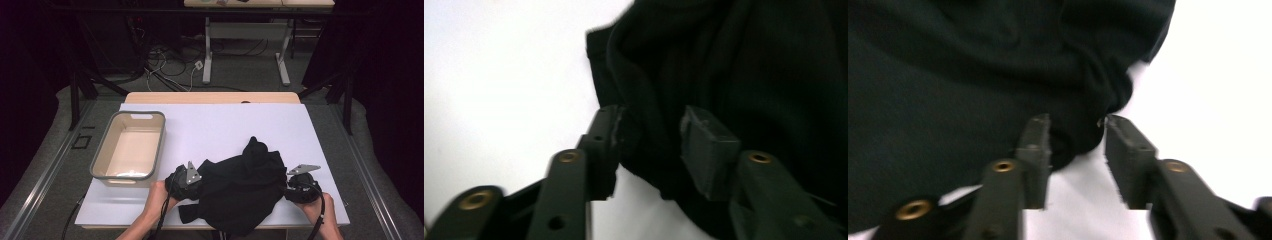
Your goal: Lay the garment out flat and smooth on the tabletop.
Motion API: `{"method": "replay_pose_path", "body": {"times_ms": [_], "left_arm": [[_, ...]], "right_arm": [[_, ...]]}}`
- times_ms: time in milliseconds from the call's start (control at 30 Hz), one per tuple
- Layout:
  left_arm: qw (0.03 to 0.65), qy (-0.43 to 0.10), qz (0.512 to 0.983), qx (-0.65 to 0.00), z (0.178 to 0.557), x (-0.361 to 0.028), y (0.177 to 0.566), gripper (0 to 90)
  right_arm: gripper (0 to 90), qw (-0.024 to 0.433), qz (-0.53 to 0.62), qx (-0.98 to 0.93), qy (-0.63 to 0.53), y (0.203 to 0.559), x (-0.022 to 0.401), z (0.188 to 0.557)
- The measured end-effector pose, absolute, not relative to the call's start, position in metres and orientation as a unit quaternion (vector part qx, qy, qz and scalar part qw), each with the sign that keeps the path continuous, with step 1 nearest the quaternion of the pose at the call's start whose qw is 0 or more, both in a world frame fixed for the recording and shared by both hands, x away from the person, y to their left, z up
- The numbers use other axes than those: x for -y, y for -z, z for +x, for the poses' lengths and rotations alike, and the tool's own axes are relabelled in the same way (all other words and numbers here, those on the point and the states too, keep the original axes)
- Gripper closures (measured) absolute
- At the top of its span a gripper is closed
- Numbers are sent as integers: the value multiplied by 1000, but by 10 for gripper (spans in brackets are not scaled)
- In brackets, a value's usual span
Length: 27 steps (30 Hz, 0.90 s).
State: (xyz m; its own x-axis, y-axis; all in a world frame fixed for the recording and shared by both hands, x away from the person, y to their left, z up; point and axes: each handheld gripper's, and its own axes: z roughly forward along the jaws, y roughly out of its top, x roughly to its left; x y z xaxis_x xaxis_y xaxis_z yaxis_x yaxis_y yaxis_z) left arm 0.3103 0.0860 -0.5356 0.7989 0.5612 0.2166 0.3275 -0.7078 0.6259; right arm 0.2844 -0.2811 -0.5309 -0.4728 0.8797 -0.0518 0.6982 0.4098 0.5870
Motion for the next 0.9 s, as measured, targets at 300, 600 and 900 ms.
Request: {"method": "replay_pose_path", "body": {"times_ms": [300, 600, 900], "left_arm": [[332, -193, 896, -224, 335, -63, 537, 498], [330, -176, 902, -216, 340, -64, 556, 885], [312, -197, 901, -227, 324, -83, 549, 900]], "right_arm": [[590, 186, 472, -813, -285, 535, 274, 303], [883, 178, 477, -813, -281, 545, 273, 307], [894, 167, 476, -822, -263, 542, 279, 289]]}}
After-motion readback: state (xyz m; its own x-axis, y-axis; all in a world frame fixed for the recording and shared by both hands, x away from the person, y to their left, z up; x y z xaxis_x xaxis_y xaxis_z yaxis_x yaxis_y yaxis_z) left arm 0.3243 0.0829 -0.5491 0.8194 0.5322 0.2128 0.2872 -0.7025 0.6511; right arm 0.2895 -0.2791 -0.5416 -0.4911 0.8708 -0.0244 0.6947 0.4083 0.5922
